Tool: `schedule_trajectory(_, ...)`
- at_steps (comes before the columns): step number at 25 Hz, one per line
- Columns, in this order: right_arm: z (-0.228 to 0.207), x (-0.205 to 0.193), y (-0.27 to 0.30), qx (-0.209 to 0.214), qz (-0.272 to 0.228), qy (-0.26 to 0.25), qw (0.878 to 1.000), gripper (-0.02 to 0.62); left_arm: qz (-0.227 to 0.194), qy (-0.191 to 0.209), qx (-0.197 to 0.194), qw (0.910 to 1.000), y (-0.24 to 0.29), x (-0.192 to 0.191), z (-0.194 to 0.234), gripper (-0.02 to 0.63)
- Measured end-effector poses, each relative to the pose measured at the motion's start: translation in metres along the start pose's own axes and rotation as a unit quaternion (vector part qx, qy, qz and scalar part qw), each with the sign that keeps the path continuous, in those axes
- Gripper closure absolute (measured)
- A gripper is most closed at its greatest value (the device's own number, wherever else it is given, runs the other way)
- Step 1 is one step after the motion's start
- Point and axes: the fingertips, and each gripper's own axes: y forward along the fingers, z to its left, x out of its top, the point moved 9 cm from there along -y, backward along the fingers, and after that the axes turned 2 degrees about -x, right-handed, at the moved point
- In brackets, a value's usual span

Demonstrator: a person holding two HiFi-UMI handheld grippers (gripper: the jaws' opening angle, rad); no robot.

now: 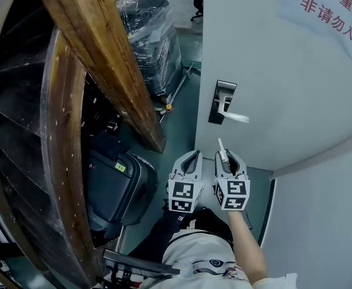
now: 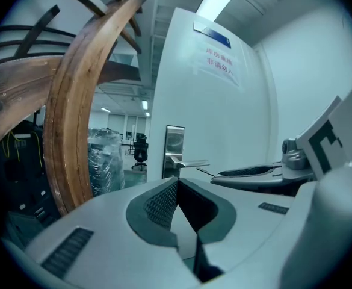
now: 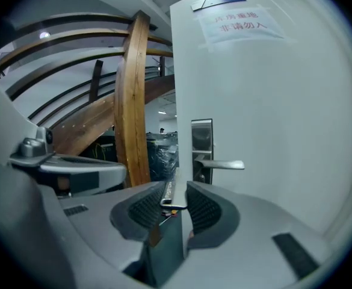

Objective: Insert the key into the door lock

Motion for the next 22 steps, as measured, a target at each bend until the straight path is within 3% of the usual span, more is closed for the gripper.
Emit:
schedule_trajectory(14,-0.034,-0.041,0.126,-0.06,0.008,-0.002,0.998,0.477,-0.001,-0.008,-0.006,1.0,0.033,-0.06,0.053,0.601)
schedule_trajectory(22,-0.045,-0.041,0.158,-0.074,0.007,0.003,0.997,0.477,0.011,-0.009,0.004,0.9999,0.041,-0.076,0.072,0.601)
